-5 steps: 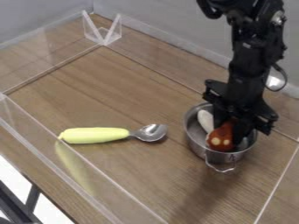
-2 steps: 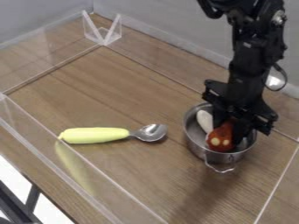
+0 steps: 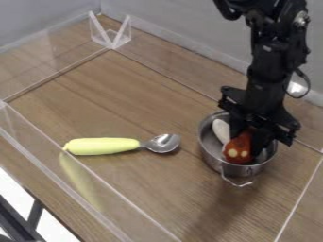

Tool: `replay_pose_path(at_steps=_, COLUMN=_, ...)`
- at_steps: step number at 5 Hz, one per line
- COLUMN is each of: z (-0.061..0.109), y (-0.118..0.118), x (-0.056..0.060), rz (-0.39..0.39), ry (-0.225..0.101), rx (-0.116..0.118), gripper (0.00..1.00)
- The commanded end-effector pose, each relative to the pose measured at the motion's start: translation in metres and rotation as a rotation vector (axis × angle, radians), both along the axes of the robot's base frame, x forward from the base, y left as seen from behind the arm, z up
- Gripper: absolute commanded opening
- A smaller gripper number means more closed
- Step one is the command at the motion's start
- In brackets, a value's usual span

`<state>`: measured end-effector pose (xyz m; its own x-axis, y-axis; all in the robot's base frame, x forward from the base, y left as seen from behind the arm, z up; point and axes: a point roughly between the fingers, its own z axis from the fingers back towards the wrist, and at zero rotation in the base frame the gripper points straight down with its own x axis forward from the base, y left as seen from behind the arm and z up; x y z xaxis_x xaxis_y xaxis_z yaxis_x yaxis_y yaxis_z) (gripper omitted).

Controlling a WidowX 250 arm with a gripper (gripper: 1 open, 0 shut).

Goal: Put mushroom into the silver pot

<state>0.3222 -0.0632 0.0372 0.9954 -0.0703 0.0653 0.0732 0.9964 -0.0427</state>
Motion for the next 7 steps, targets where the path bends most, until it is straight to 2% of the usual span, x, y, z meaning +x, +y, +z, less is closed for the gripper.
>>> replay_pose_path(at_steps=1, z=0.0075, y=0.0021, x=0.0055, rz=0.018, ry=-0.025, rx=-0.01, gripper=0.0)
replay_pose_path(at_steps=7, z=0.007, y=-0.0003, x=0.0054, rz=0.034, ry=-0.013, rx=-0.023, gripper=0.0)
